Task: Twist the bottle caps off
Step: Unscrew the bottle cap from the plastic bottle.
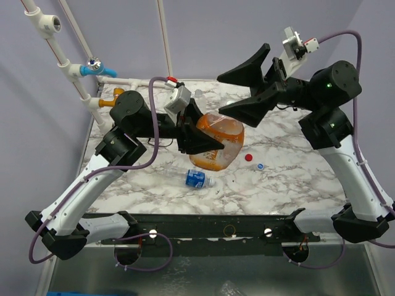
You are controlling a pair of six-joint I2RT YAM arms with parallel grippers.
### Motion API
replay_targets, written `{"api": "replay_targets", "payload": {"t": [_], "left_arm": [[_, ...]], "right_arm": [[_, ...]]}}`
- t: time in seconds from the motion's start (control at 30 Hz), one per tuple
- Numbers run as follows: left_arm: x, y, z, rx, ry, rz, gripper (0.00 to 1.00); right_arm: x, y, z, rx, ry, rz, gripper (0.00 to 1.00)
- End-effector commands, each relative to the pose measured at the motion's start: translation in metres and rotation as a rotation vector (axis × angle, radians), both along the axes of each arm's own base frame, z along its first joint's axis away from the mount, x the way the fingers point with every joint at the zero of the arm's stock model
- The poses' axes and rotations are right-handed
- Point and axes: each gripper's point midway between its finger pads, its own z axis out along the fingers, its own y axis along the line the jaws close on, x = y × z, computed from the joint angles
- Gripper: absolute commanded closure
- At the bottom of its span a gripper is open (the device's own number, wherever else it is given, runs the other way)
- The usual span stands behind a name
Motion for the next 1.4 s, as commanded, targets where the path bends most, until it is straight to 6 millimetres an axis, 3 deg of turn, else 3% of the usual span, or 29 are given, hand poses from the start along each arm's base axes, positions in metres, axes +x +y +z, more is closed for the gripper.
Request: {"api": "replay_targets", "payload": {"t": [0.0, 0.1, 0.2, 0.53, 0.77, 0.93, 1.23, 1.37], "left_arm": [[0.056, 0.003, 0.007, -0.055, -0.08, 0.325, 0.76], [0.091, 0.009, 0.005, -0.048, -0.113, 0.508, 0.76], [0.117, 0.015, 0.002, -0.037, -0.121, 0.645, 0.77], [0.138, 0.015, -0.012, 0.016, -0.134, 0.721, 0.79], [0.144, 0.015, -0.022, 0.041, -0.139, 0.749, 0.79], [0.144, 0.014, -0.025, 0.047, -0.139, 0.743, 0.79], [0.14, 0.014, -0.027, 0.048, -0.141, 0.726, 0.8], [0.122, 0.008, -0.02, 0.024, -0.124, 0.631, 0.8]], "right_arm": [[0.059, -0.019, 0.012, 0.036, 0.102, -0.39, 0.0], [0.088, -0.021, 0.005, 0.002, 0.204, -0.515, 0.0], [0.105, -0.022, -0.002, -0.025, 0.25, -0.581, 0.0], [0.117, 0.005, -0.02, -0.097, 0.249, -0.57, 0.22], [0.119, 0.005, -0.02, -0.085, 0.23, -0.591, 0.41], [0.118, 0.005, -0.02, -0.078, 0.225, -0.592, 0.5], [0.111, 0.008, -0.019, -0.074, 0.214, -0.553, 0.99], [0.09, 0.01, -0.01, -0.063, 0.156, -0.461, 0.99]]}}
